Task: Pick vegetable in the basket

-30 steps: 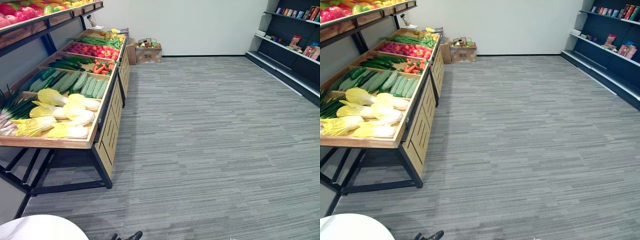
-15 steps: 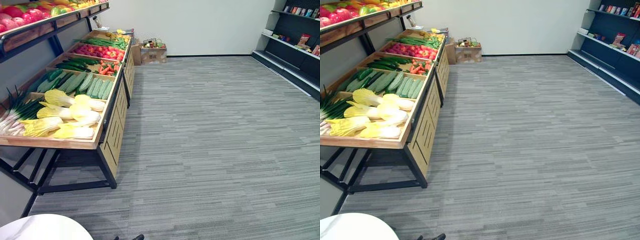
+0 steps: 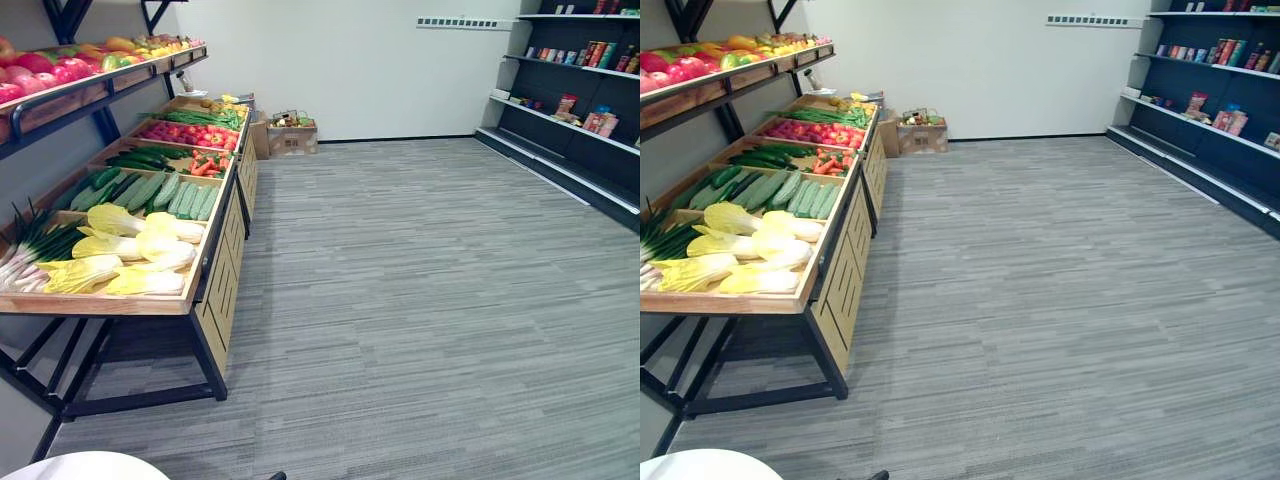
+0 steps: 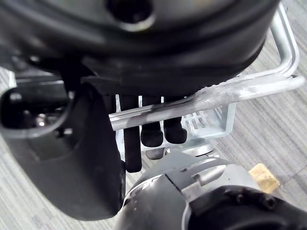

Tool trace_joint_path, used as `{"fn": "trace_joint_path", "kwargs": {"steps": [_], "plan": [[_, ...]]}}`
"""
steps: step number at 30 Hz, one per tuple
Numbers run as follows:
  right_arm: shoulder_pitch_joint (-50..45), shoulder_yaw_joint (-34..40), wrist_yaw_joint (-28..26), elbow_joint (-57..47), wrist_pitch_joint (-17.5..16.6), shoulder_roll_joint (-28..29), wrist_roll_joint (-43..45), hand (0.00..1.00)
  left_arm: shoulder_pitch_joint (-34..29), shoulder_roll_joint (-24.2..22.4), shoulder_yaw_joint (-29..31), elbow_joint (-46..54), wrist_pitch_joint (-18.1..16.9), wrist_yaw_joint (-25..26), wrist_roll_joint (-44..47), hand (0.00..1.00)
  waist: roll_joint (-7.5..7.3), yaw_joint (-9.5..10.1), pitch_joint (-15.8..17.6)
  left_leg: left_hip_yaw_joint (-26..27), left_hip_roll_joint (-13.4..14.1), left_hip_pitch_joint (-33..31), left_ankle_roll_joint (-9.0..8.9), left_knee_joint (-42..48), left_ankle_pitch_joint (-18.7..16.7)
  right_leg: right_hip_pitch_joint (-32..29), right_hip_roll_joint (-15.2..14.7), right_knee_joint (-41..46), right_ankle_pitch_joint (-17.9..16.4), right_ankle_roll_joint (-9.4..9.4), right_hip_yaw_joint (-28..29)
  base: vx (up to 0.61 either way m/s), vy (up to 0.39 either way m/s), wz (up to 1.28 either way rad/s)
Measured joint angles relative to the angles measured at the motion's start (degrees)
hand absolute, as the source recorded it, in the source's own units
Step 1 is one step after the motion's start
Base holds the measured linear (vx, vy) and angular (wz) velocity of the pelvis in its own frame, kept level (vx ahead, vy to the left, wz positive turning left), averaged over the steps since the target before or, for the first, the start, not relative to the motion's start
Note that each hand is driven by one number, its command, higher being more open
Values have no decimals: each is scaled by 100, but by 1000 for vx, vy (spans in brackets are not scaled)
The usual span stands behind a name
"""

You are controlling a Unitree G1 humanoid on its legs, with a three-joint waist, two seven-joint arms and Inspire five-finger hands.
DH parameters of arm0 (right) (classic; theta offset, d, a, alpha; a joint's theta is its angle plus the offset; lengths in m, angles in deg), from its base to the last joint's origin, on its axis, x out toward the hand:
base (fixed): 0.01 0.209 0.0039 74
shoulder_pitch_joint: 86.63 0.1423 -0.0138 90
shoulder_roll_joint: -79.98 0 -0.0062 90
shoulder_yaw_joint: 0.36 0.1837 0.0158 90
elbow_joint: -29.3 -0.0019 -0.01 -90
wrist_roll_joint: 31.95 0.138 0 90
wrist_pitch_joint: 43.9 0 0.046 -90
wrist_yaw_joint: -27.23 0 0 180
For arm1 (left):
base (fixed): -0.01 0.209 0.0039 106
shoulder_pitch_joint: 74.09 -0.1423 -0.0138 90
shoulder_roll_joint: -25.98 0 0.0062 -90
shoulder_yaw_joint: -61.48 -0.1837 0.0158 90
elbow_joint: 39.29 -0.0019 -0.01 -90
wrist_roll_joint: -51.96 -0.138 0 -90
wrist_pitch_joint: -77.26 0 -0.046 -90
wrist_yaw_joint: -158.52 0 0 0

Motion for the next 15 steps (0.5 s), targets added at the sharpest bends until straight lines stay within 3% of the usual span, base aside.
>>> {"fn": "trace_joint_path", "kwargs": {"steps": [3,4,5,6,8,9,11,12,13,14,15], "plan": [[-146,62,1,-43,-87,88,25,0,-192,117,33,63,-9,54,119,100,-269,0,52,-72,-281,132,18,-8,-4,-324,-488,1048,-582,11,-109,-72,21,11],[-180,68,1,-41,-107,104,25,0,-230,117,120,60,13,83,121,100,-286,-5,60,-85,-294,155,38,-17,-7,-314,-534,1085,-609,42,-165,41,3,4],[-195,141,-3,-9,-134,131,25,0,-336,113,228,57,13,162,118,100,-309,-11,85,-97,-290,230,62,-66,-6,-295,-568,1084,-596,141,-251,66,-17,0],[-175,241,-4,56,-156,128,70,0,-424,96,227,46,39,235,107,100,-241,-37,155,-157,-198,310,196,-143,-8,-369,-626,1357,-509,382,-379,55,-24,4],[-155,255,-7,62,-139,187,135,0,-474,154,220,18,68,291,98,100,-187,-58,202,-186,58,275,211,-204,-22,-645,-381,931,-568,260,-338,-49,-74,15],[-138,227,-5,62,-132,252,195,0,-466,205,219,22,91,282,62,100,-256,-57,209,-228,123,210,212,-323,-21,-831,-272,278,-337,335,-145,-28,-123,17],[-129,236,-7,117,-61,307,239,0,-475,234,249,30,157,263,54,100,-412,-54,208,-257,93,270,178,-422,-41,-1020,-358,-63,-77,344,23,167,-201,20],[-190,245,5,178,68,272,224,0,-482,216,274,20,248,268,41,100,-354,-101,203,-345,250,486,-68,-403,-199,-991,-256,285,328,76,-40,314,-281,21],[-206,250,4,179,90,263,225,0,-482,210,274,21,260,267,41,100,-328,-112,194,-352,293,515,-121,-392,-232,-999,-229,386,333,37,-42,402,-351,21],[-233,258,1,199,170,193,218,0,-488,149,288,20,284,262,31,100,-178,-148,146,-347,538,662,-305,-360,-367,-1053,-64,816,-11,-226,-86,262,-235,5],[-257,260,1,227,194,161,205,0,-508,105,322,13,302,266,-16,100,-85,-161,89,-326,686,694,-360,-332,-421,-1085,30,969,-198,-259,-116,360,-276,3]]}}
